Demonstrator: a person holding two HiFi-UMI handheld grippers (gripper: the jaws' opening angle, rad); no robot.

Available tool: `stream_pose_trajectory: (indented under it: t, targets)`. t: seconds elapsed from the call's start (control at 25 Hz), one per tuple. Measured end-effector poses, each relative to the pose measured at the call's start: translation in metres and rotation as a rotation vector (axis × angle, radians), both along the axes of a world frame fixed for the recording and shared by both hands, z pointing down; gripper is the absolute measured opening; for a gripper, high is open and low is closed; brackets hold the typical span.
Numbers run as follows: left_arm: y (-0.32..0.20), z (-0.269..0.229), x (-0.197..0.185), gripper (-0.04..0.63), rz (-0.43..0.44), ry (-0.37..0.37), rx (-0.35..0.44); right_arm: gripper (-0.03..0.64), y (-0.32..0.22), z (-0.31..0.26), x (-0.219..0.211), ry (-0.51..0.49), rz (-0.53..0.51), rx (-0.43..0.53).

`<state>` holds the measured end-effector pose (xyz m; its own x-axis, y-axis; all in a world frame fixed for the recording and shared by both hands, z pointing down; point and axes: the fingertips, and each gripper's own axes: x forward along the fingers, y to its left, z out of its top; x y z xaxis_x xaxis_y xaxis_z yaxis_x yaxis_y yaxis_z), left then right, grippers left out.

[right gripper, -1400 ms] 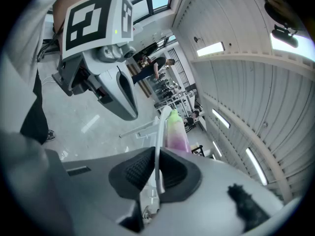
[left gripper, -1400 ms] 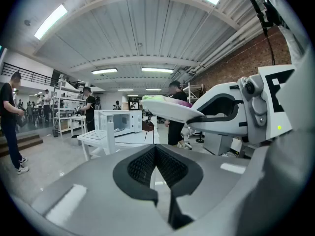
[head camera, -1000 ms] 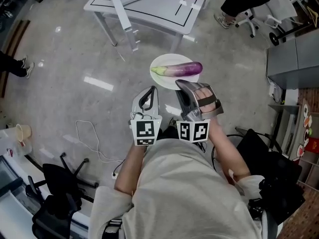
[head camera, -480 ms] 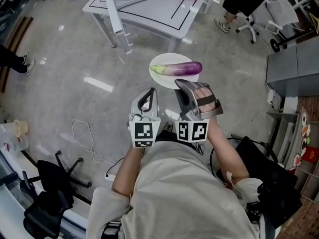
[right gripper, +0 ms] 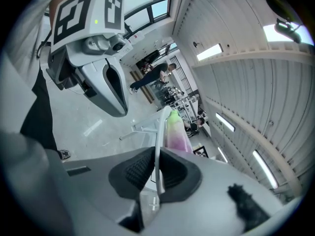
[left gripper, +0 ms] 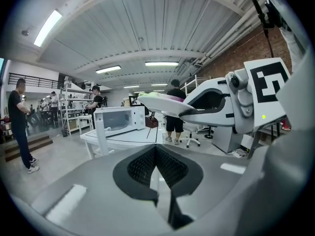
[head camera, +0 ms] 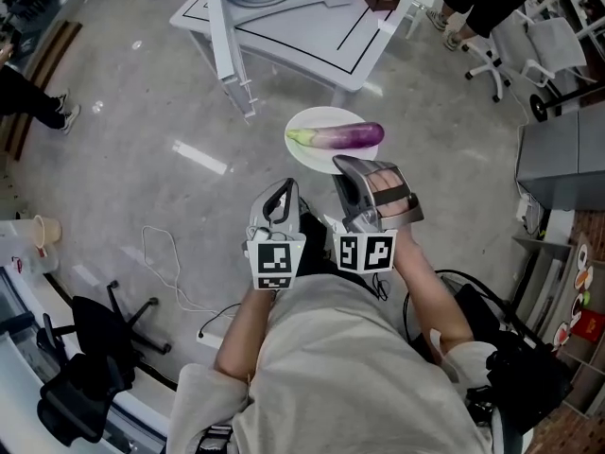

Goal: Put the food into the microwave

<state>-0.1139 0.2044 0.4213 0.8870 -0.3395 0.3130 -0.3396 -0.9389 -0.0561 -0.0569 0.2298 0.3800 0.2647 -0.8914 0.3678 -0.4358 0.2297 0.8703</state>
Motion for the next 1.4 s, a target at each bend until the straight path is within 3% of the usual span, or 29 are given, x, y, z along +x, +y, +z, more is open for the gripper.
stream_pose_trajectory:
  t: [0.28, 0.52, 0.88, 1.4]
  targets:
    - [-0.051, 0.008, 0.061, 0.006, -0.033, 0.043, -0.021, 0.034, -0.054, 0.003, 0.054, 0.032, -0.043, -0.015]
    - [-0.093, 0.009, 0.107, 0.006, -0.048, 0.033, -0.034, 0.034, -0.11, 0.002, 0.102, 0.034, -0.077, -0.059]
    - [-0.132, 0.004, 0.135, 0.006, -0.054, 0.037, -0.039, 0.034, -0.167, 0.004, 0.126, 0.052, -0.129, -0.089]
    - [-0.201, 0.018, 0.199, 0.006, -0.166, 0.054, -0.056, 0.034, -0.248, 0.026, 0.197, 0.036, -0.2, -0.117]
